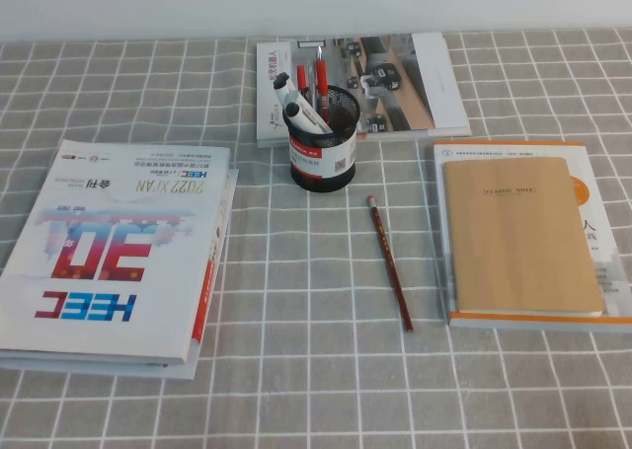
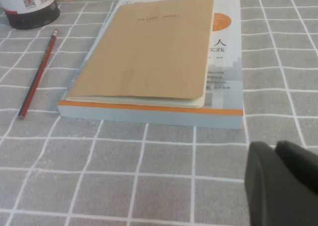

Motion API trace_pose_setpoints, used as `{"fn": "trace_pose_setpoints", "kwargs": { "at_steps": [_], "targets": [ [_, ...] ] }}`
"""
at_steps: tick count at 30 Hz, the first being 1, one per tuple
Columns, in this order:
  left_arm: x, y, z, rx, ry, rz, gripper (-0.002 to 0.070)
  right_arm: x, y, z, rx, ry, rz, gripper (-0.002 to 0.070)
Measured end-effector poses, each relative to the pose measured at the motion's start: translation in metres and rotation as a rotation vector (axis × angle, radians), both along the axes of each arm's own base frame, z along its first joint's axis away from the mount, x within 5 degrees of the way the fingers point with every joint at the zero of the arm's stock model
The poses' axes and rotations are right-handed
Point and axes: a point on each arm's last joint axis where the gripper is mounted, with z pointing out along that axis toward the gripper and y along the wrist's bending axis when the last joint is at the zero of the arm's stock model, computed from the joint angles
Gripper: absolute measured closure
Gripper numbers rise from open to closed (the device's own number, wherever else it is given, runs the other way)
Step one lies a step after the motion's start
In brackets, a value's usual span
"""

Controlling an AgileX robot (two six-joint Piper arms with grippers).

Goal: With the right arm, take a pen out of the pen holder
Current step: 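Take a marker out of the pen holder and lay it on the table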

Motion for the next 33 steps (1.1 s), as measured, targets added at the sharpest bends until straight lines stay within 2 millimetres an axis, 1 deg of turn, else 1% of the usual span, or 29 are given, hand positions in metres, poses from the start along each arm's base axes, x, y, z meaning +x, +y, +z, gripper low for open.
{"fn": "trace_pose_setpoints", "kwargs": {
  "at_steps": [25,33],
  "targets": [
    [0.000,0.000,0.000,0.000,0.000,0.000,0.0680,0.000,0.001,0.001,0.021,-0.010,0.000,0.0689],
    [0.000,0.000,0.000,0.000,0.000,0.000,0.0680,0.003,0.003,0.012,0.165,-0.108,-0.012,0.0689]
  ]
}}
